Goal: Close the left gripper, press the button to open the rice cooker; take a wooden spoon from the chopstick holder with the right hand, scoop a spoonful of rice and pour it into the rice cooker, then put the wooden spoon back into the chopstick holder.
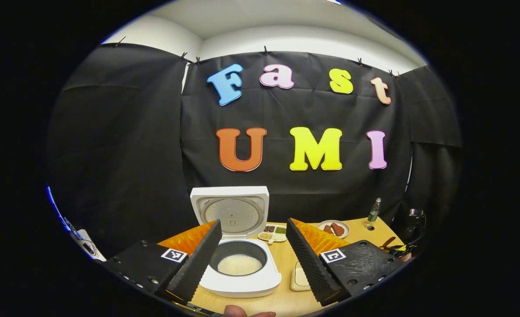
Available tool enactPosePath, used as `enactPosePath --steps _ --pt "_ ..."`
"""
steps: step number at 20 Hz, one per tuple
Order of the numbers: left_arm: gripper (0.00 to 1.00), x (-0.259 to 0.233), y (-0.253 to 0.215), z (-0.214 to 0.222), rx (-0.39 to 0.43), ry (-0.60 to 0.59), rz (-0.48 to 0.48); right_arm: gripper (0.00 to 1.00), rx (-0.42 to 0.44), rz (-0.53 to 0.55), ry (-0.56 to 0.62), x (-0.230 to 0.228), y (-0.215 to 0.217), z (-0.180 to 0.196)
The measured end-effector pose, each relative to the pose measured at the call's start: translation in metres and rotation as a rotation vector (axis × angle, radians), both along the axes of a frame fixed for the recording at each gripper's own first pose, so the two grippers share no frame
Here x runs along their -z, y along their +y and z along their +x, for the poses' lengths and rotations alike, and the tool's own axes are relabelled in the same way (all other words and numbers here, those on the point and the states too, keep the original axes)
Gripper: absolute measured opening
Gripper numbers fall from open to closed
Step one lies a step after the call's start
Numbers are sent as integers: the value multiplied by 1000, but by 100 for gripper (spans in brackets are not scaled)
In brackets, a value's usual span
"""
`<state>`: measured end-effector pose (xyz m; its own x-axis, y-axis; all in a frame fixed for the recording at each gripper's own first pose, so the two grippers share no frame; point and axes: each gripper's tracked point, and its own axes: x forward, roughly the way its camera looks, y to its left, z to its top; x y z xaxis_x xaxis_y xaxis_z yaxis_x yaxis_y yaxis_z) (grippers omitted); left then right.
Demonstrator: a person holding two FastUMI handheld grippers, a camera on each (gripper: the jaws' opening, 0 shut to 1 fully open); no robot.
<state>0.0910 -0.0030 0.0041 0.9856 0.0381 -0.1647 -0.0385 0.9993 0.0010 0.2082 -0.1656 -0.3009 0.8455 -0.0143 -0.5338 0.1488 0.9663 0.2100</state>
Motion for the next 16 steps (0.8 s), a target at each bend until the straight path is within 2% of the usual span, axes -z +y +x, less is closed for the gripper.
enactPosePath --steps 2,3,4,5,6,8,16 --pt "94 -3 -1 1 4 -4 3 23 -23 0 -1 -2 4 1" --pt "94 -3 0 2 6 -7 0 29 -38 -4 1 -3 6 0" --pt "94 -4 1 2 7 -11 -3 47 -50 -10 8 -3 7 0" --pt "94 -5 2 3 10 -16 -8 59 -54 -17 9 -5 6 -2" --pt "94 -5 2 4 14 -18 -13 76 -55 -21 8 -8 5 -2" --pt "94 -8 4 7 24 -32 -19 83 -42 -25 4 -14 0 -6" --pt "94 -28 11 20 89 -97 -58 84 62 -66 -57 -64 -37 -35"
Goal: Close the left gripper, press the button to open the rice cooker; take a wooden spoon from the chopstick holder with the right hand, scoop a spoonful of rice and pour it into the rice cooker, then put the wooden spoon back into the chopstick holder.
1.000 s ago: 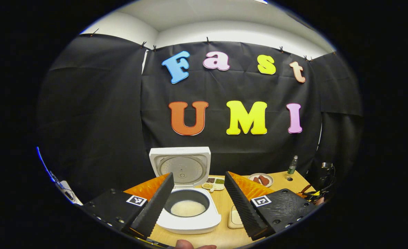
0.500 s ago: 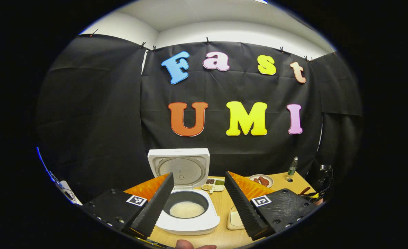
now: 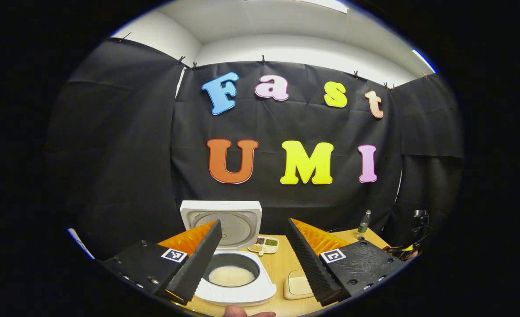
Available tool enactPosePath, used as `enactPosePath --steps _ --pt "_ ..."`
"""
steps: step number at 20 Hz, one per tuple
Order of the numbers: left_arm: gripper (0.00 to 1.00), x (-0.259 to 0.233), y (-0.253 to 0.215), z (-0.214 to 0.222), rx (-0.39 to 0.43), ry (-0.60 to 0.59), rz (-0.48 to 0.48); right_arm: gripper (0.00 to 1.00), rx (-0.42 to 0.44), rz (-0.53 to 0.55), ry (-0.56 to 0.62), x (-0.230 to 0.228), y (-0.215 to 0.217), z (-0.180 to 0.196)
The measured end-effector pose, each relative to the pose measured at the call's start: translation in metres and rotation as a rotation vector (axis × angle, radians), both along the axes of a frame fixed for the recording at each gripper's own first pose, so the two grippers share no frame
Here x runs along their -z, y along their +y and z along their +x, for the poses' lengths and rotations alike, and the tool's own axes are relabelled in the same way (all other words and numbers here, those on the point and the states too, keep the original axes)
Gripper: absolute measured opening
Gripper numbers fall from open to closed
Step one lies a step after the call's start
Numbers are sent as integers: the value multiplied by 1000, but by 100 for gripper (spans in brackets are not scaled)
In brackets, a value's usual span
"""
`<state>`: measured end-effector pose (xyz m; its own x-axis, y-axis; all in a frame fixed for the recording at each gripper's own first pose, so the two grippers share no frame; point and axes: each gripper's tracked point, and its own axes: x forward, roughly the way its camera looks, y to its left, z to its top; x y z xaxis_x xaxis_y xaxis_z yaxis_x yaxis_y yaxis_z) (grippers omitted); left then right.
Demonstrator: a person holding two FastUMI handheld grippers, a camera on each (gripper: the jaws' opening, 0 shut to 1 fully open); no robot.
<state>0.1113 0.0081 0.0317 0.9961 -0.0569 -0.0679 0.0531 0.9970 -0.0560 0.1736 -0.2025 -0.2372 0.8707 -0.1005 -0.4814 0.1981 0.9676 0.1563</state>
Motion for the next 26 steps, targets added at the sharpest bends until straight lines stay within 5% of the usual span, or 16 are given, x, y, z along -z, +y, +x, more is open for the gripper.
enactPosePath --steps 14,26 --pt "94 -26 32 124 25 -53 62 100 117 -152 -259 -146 -4 -91" --pt "95 51 95 246 -102 90 96 100 165 -119 -231 -135 31 -134"
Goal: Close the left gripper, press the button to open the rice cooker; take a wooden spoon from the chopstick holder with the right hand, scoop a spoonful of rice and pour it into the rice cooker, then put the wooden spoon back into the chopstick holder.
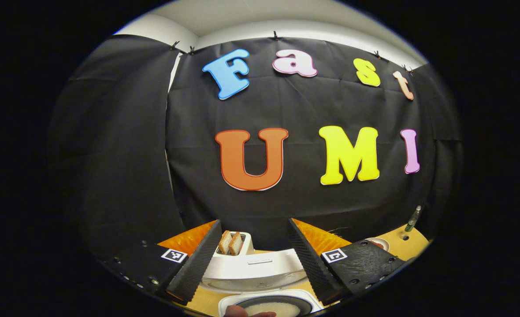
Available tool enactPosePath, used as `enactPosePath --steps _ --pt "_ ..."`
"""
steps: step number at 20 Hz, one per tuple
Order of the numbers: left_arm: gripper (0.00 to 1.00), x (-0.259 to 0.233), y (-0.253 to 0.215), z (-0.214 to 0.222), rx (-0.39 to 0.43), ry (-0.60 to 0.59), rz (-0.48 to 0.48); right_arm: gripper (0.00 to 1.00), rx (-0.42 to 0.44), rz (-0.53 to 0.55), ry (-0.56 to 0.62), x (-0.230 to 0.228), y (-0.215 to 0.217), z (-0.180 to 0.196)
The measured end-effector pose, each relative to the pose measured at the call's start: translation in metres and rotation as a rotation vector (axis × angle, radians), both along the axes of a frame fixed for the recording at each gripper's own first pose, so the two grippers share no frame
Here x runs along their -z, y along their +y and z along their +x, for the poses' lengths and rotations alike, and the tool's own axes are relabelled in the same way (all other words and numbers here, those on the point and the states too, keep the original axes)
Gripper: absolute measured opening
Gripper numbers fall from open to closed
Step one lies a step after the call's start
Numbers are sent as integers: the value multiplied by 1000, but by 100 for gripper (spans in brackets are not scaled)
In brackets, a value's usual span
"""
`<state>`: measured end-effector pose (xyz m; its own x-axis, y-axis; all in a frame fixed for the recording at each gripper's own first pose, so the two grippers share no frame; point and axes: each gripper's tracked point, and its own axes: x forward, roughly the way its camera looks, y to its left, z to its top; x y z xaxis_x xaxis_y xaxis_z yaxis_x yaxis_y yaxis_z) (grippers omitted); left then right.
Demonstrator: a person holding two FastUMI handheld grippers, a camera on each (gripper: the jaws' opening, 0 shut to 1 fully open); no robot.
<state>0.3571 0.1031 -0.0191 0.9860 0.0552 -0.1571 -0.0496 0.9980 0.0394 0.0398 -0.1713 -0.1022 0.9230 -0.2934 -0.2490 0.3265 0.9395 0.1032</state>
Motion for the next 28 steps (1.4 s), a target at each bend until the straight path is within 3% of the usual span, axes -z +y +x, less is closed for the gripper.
enactPosePath --steps 7,13,18,24,28 --pt "95 28 -1 12 13 102 -38 100 6 2 8 -1 14 0" --pt "97 36 -8 -6 28 151 -82 100 -77 -1 4 -9 36 22" --pt "97 53 -21 -69 19 220 -100 100 -189 13 29 -1 65 33" --pt "95 113 -44 -151 3 350 -172 100 -318 12 59 9 95 35" --pt "96 149 -49 -183 -3 436 -210 100 -354 -7 89 18 98 27"
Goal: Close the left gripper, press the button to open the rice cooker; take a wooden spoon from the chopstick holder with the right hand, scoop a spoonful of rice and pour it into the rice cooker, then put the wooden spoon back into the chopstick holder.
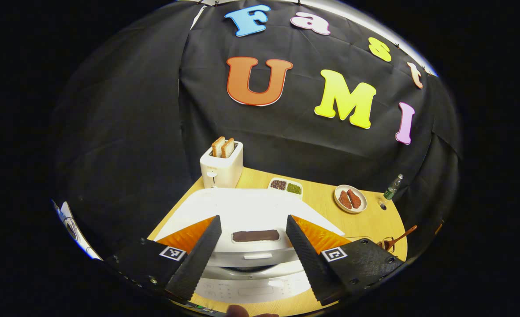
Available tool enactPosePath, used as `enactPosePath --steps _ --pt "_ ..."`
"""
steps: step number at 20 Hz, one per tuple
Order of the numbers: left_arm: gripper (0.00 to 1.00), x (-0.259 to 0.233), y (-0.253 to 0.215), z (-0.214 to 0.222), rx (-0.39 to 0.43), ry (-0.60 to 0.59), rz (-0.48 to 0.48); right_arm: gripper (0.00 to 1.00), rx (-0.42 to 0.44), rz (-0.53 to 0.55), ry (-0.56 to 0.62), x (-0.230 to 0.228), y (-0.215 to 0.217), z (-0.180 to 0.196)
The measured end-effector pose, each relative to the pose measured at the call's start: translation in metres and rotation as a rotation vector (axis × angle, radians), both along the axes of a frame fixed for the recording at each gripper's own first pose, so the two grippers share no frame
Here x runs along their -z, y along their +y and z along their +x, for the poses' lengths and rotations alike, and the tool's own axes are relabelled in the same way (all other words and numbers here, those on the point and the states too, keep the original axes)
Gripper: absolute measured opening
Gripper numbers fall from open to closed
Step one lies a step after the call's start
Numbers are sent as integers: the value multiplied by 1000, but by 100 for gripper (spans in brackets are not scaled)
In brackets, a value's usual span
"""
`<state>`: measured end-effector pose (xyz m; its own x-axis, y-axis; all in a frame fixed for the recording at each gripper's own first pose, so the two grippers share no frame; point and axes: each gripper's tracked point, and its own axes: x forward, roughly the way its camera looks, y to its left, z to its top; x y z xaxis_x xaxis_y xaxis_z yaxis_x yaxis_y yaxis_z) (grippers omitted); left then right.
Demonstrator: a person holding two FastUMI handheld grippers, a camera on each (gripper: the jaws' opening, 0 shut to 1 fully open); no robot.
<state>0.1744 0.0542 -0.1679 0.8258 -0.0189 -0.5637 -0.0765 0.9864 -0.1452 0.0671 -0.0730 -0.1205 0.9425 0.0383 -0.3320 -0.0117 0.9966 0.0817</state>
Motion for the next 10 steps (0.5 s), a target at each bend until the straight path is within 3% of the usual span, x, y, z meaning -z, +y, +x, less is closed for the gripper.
enactPosePath --steps 10 --pt "97 65 -7 -28 15 193 -16 100 7 91 55 27 3 -6"
